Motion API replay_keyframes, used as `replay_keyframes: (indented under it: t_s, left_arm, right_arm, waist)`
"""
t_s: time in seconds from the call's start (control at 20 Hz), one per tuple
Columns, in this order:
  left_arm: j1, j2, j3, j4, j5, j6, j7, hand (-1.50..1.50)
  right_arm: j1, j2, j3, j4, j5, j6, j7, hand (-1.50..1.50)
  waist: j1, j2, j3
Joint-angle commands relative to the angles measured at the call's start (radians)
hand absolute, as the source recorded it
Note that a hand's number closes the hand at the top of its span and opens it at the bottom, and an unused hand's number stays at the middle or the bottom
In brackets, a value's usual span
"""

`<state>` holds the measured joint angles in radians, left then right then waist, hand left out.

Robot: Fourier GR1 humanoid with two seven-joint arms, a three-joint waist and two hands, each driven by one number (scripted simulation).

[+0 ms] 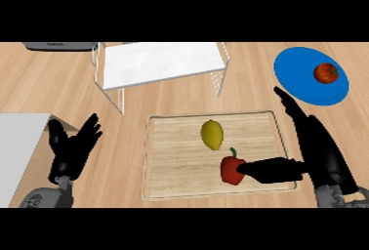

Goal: Pick the lemon from the tray and place it in the tiered shelf

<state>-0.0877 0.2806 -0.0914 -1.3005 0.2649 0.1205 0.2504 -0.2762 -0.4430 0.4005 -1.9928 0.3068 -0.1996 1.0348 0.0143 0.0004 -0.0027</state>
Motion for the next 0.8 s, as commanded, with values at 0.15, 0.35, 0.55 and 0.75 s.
replay_keyframes:
  t_s: [0.15, 0.35, 0.55, 0.75]
  left_arm:
    - [0.036, -0.031, -0.019, -0.046, -0.026, 0.033, 0.010, 0.00]
    - [0.041, 0.007, 0.011, -0.030, -0.005, -0.021, -0.001, 0.00]
    - [0.054, -0.026, 0.010, -0.010, -0.014, -0.012, -0.028, 0.00]
    - [0.030, -0.022, 0.010, -0.023, -0.032, 0.007, 0.012, 0.00]
  right_arm:
    - [-0.203, 0.151, 0.086, 0.219, 0.180, 0.024, 0.255, -1.50]
    - [-0.268, 0.228, 0.075, 0.328, 0.183, 0.071, 0.302, -1.50]
    - [-0.250, 0.263, 0.094, 0.380, 0.187, 0.115, 0.267, -1.50]
    - [-0.255, 0.244, 0.057, 0.398, 0.168, 0.201, 0.279, -1.50]
  waist:
    - [0.009, -0.001, 0.001]
    - [0.009, -0.001, 0.001]
    - [-0.005, -0.002, 0.002]
    - [-0.013, -0.003, 0.002]
